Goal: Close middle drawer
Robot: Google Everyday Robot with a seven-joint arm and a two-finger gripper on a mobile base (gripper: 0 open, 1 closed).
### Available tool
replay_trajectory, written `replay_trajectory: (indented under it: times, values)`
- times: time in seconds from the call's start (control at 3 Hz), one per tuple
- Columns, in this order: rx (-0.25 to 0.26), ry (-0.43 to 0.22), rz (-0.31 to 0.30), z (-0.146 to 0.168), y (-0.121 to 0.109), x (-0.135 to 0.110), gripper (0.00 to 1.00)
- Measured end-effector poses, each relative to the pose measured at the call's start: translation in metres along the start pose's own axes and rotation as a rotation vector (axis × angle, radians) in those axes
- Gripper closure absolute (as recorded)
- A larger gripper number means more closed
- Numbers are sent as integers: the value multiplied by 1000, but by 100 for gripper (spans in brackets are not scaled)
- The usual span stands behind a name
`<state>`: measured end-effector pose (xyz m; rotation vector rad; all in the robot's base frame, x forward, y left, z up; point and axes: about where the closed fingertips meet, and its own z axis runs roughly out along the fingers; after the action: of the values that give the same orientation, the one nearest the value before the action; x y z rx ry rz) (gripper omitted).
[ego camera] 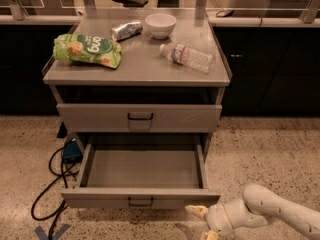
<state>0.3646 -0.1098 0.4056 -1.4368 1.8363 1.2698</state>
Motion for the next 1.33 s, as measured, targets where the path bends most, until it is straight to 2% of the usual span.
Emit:
replay_trajectory:
  times: [0.33, 0.67, 1.33]
  values:
    - [-11, -3, -7, 5, 2, -3, 0]
    - [20, 9, 4, 6, -10, 0, 0]
    - [251, 107, 91, -11, -74, 4, 0]
